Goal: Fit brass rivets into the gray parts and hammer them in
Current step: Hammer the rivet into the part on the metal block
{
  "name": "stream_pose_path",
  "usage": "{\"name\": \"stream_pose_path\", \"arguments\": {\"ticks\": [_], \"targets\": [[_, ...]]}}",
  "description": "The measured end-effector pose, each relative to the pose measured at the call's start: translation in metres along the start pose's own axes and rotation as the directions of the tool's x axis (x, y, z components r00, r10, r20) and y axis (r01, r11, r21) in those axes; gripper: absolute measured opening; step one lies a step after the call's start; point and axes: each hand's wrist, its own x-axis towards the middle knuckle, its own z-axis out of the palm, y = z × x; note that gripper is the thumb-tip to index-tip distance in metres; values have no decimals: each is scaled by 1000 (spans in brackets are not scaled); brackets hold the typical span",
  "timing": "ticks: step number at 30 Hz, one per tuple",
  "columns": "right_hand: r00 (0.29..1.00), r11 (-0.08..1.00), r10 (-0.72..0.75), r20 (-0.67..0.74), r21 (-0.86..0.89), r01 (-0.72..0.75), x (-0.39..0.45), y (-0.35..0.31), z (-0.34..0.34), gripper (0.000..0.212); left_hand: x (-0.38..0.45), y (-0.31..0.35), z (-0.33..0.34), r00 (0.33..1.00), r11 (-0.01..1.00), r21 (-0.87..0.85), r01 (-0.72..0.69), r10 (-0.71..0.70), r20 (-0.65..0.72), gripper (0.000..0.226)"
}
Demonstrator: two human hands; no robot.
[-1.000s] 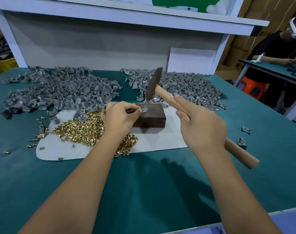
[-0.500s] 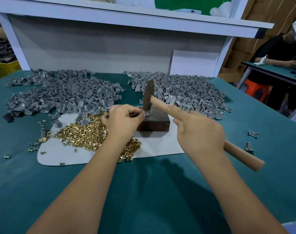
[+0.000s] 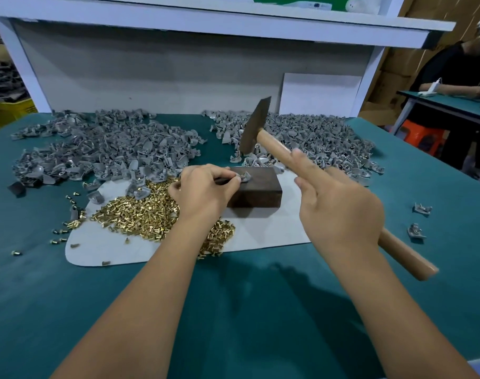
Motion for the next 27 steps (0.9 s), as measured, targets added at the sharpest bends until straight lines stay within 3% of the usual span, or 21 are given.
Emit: {"name": "stream_pose_path", "arguments": {"ticks": [3,6,10,16,20,25,27], "targets": [[983,992,14,183,-126,10,0,3,3,40,1,1,-1,1000,1000,-22,11,-11,12,4],[996,996,52,73,-82,-46,4,2,1,39,1,2,-2,1000,1000,-23,14,-14,22,15],[996,997,57,-68,49,-54,-2,0,2,38,0,1,0,1000,1000,-11,-8,8,1,10],[997,997,77,20,16,-77,-5,1,6,39,0,0,-1,1000,998,57,5,-6,21,21],[977,992,80,199,-111,-59,-7,4,9,41,0,1,-2,1000,997,75,-7,6,15,26],[999,999,32,4,-23,-32,-11,1,6,39,-1,2,-2,1000,999,52,4,-5,18,21],[993,995,18,120,-96,-7,-9,2,8,41,-1,2,-2,1000,998,57,1,-2,20,22]]}}
